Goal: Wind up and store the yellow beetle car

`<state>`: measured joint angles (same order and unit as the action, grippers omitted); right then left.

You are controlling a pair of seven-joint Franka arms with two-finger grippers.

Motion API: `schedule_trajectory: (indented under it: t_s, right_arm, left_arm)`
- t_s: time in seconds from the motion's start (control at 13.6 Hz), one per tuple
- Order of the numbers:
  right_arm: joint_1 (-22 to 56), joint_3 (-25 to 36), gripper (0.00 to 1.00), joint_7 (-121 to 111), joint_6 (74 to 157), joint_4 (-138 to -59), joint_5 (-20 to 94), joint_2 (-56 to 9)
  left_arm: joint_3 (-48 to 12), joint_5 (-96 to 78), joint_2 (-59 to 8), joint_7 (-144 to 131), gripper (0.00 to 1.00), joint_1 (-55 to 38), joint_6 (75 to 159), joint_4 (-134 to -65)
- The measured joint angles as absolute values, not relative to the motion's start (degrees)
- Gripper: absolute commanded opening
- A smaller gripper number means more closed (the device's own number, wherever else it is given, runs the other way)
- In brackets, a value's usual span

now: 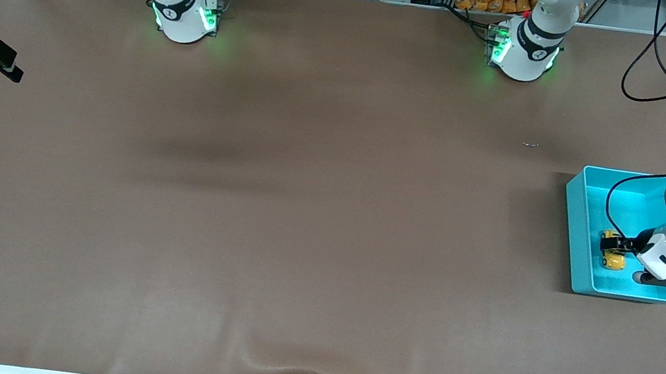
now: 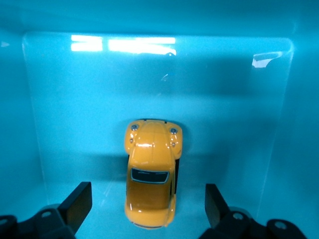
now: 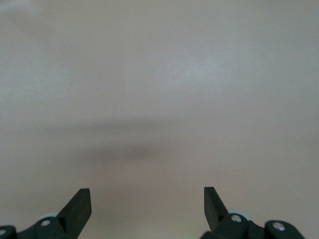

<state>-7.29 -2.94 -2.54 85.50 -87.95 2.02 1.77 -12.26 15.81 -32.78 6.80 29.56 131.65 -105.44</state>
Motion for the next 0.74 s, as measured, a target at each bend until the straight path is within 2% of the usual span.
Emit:
schedule_trajectory:
  t_s: [0.37,0.74]
  right_arm:
    - [-7.5,-2.9,1.0,-2.5,85.5,-88.0,2.0,1.8]
    - [-7.5,-2.9,1.0,-2.5,85.5,-88.0,2.0,1.8]
  left_arm:
    - [-12.4,15.8,-28.9,6.8,1.0,29.6,131.1,-105.4]
    - [-13.5,15.8,-22.2,6.6,1.0,29.6,126.3,-105.5]
